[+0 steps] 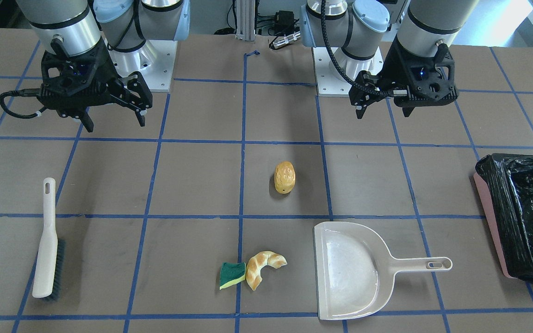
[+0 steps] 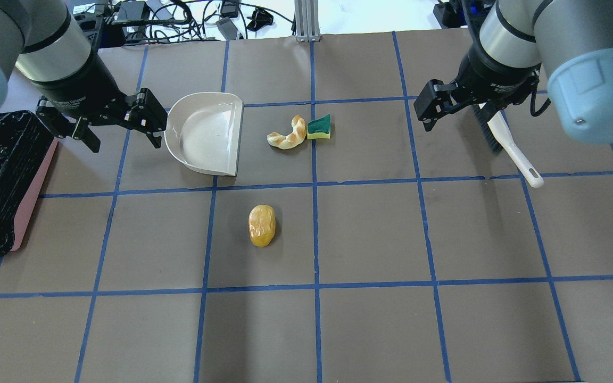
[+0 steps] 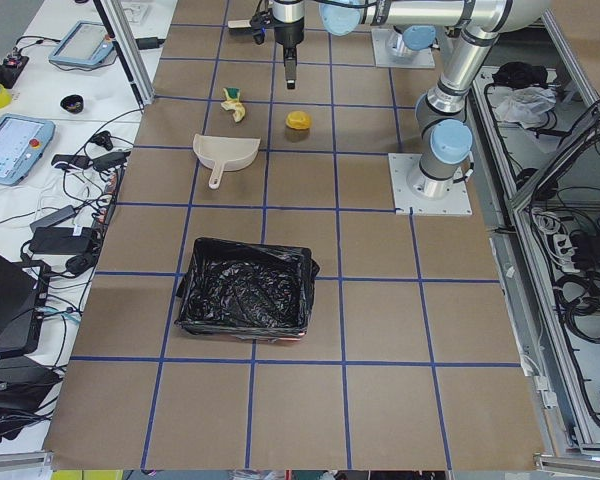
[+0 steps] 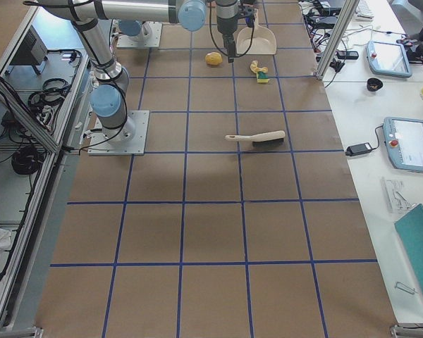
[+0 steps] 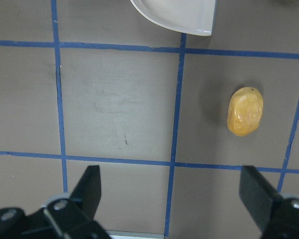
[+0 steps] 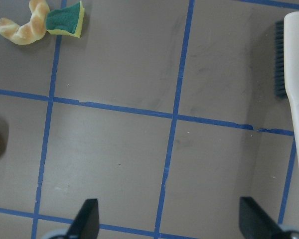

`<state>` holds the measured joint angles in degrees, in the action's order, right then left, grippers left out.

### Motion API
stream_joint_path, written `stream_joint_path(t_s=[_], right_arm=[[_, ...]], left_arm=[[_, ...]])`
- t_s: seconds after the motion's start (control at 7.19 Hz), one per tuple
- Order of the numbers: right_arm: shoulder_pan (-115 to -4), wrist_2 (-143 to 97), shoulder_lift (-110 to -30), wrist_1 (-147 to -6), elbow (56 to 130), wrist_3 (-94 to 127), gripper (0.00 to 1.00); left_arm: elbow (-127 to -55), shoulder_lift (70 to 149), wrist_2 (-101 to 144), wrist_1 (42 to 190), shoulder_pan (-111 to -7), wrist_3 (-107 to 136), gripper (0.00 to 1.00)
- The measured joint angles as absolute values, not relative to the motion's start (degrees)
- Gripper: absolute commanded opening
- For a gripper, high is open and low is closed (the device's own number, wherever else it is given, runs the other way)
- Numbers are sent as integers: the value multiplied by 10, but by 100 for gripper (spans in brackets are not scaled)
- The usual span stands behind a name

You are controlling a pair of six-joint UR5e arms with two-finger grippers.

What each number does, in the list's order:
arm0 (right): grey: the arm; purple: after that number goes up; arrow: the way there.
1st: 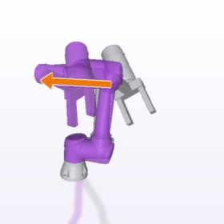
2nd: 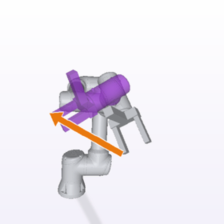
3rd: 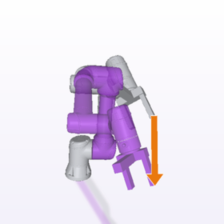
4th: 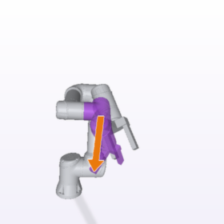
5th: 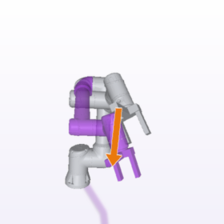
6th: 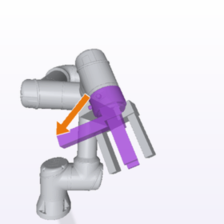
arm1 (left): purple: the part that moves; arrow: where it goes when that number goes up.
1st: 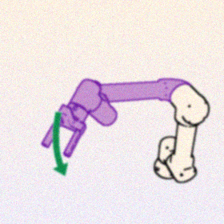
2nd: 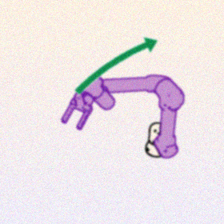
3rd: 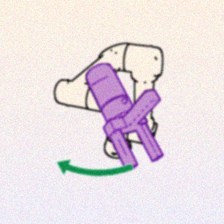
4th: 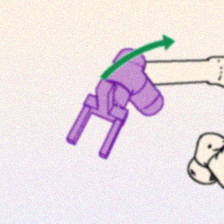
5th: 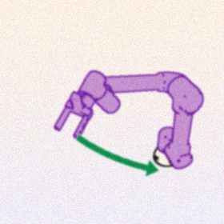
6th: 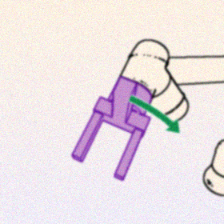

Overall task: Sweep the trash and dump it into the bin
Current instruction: 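Grasp the beige dustpan handle with the left gripper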

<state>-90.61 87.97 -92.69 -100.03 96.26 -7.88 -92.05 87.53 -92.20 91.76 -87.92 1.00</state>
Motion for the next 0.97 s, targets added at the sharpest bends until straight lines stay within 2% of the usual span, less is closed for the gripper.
stream_joint_path(t_s=[0.97], right_arm=[[-906, 899, -932, -957, 953, -73, 100]], left_arm=[[-920, 881, -889, 905, -869, 22, 100]])
